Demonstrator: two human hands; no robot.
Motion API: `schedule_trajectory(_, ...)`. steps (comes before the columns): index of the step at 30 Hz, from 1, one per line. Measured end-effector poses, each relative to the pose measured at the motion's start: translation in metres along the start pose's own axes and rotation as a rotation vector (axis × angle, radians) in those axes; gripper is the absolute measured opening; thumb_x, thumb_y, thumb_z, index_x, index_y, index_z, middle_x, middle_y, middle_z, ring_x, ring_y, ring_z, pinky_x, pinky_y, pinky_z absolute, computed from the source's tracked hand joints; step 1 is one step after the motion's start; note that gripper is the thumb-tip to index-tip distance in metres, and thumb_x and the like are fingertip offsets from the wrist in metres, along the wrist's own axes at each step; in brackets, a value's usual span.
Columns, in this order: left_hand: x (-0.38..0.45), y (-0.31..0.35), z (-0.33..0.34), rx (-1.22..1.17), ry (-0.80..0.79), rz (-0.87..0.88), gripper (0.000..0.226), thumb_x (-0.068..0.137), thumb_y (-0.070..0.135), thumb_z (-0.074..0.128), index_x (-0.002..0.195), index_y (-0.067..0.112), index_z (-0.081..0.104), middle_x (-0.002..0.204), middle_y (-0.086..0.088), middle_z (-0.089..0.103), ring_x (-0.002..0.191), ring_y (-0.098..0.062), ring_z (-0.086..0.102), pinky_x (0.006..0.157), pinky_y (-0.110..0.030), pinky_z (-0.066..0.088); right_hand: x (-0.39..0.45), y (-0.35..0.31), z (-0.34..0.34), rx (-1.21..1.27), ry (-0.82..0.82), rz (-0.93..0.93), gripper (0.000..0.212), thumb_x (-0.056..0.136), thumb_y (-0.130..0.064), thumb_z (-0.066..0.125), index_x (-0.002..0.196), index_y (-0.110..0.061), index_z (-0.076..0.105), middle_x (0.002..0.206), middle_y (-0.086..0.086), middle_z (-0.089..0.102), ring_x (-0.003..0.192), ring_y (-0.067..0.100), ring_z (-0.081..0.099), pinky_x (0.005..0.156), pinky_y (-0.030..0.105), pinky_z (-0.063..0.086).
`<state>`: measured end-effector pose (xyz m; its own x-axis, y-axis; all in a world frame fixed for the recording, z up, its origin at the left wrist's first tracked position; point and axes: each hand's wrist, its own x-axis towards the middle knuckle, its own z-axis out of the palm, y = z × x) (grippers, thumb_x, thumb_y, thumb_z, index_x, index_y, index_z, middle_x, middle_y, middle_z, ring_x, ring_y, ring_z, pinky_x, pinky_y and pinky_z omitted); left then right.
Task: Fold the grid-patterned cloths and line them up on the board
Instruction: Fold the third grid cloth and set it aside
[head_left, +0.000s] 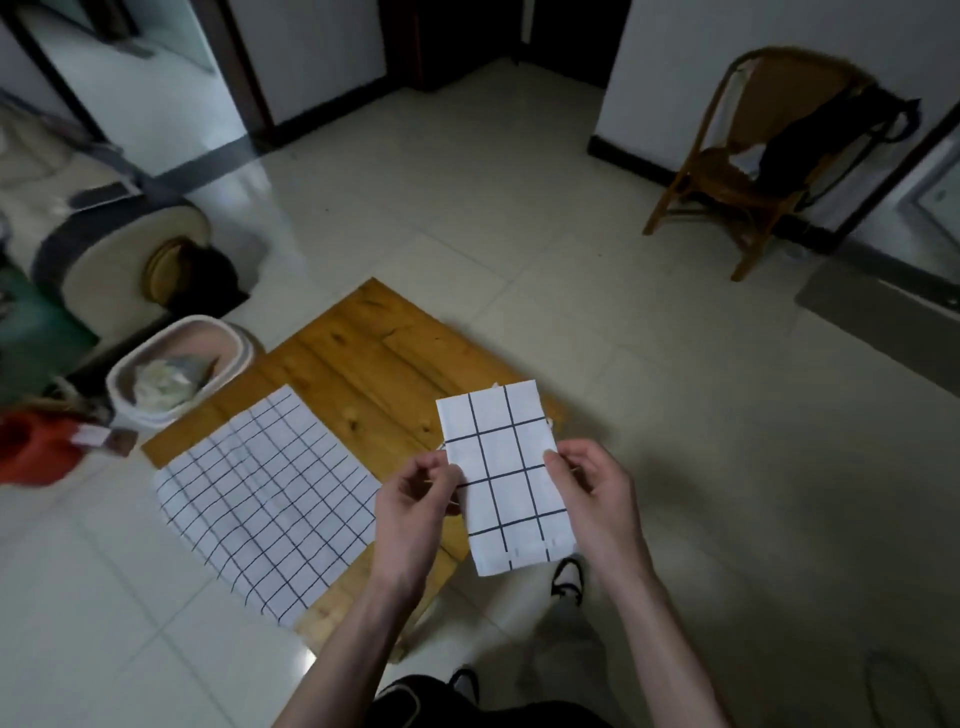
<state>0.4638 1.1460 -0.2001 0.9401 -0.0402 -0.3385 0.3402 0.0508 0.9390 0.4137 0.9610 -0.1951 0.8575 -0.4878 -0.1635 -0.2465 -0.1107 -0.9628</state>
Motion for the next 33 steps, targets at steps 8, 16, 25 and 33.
schedule_trajectory(8,0.03,-0.001,0.01,-0.049,0.322,-0.046,0.014,0.1,0.008,0.062,0.103,0.016,0.073,0.099,0.0,0.076,0.1,-0.026,0.07,0.08,-0.039,0.06,0.088,-0.002,0.025,-0.125,-0.394,0.005,0.004,0.098,-0.025,0.07,0.102,-0.025,0.069,0.096,-0.008,0.074,0.093,0.003,0.069,0.078,0.017,0.054)
schedule_trajectory(16,0.047,-0.008,0.027,-0.05,0.604,-0.107,0.011,0.094,0.023,0.068,0.102,0.027,0.075,0.1,0.008,0.077,0.097,-0.015,0.071,0.084,-0.042,0.06,0.151,0.011,0.045,-0.254,-0.706,0.012,0.014,0.096,-0.023,0.073,0.103,-0.035,0.068,0.101,-0.012,0.072,0.097,-0.005,0.066,0.082,0.016,0.055)
schedule_trajectory(25,0.057,-0.053,0.034,-0.145,0.886,-0.242,0.016,0.098,0.008,0.068,0.108,0.02,0.074,0.099,0.0,0.075,0.092,-0.012,0.068,0.06,-0.011,0.05,0.175,0.057,0.071,-0.374,-0.908,0.027,0.011,0.095,-0.024,0.074,0.102,-0.03,0.069,0.094,-0.01,0.072,0.091,0.002,0.069,0.085,0.035,0.061)
schedule_trajectory(33,0.077,-0.124,0.011,-0.174,0.906,-0.263,0.02,0.096,0.002,0.066,0.098,0.02,0.076,0.089,0.004,0.077,0.079,-0.001,0.067,0.063,-0.012,0.051,0.175,0.117,0.106,-0.439,-0.942,0.051,0.011,0.095,-0.023,0.074,0.101,-0.03,0.068,0.095,-0.009,0.072,0.093,0.0,0.068,0.086,0.031,0.06)
